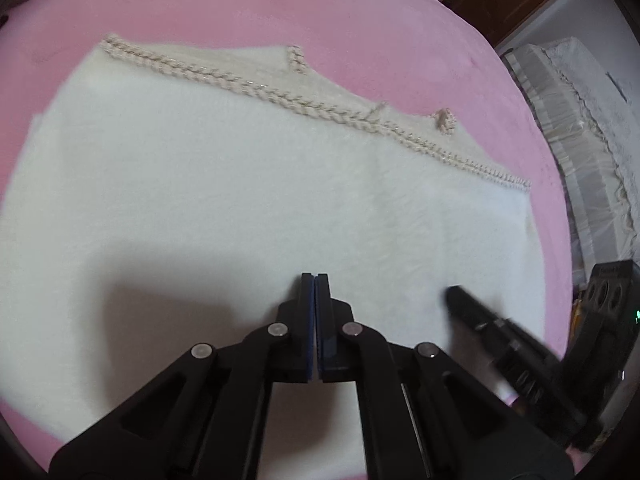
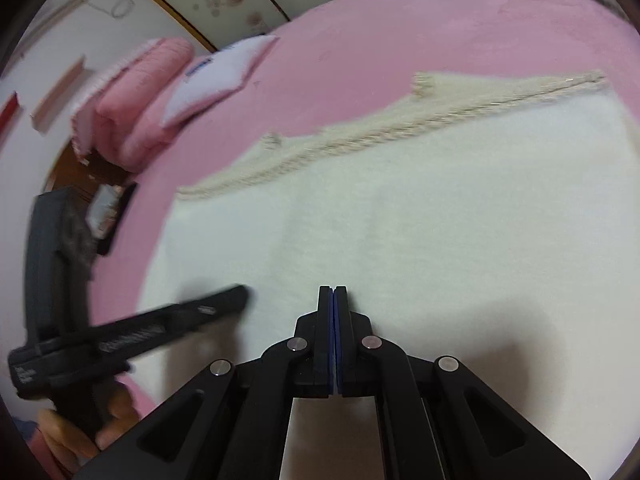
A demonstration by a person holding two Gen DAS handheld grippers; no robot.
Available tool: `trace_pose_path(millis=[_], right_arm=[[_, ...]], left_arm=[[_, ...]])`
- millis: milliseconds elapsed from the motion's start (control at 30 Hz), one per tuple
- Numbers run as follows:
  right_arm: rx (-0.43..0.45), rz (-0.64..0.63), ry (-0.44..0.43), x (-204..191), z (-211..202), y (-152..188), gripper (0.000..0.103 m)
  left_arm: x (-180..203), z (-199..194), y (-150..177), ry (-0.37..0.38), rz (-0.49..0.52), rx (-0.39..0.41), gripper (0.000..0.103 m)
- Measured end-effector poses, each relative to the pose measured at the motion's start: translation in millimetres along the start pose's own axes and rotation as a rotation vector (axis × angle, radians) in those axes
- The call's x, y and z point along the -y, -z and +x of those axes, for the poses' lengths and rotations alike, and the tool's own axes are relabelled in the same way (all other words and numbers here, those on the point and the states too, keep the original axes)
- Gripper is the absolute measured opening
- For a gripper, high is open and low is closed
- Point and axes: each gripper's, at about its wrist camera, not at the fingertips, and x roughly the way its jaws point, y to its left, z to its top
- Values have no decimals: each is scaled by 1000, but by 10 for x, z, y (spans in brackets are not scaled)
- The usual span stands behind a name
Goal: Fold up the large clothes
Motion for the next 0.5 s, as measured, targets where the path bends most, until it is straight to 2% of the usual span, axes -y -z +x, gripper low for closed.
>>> trace_pose_path(millis=[33,100,133,200,233,300,367,433,500], right_arm=[[-4,-7,36,74,0,-1,0],[-6,8,28,334,-69,87,0],[-9,10,56,402,-145,206,0],[0,15,123,718,-213,181,0],[7,21,200,859,-316,215,0],[17,58,348,1237,-489,281,0],[33,138,427,1493,-625,287,0],[66,202,400,1716,-793,391,0],[85,210,416,1718,-834,379,0]], left_arm=[[-40,-8,24,-4,12,2,1],[-163,-60,45,-13,37,0,1],[-255,-183,34,-56,60,6,1],[-385,-265,30,-231,112,16,1],[-478,-270,19,-292,118,17,1],[-742,-344,67,-336,91,20,1],[-883,-428,92,-399,85,29,1],[-987,-518,123,-445,84,36,1],[-1065,-608,152,-443,32,39,1]])
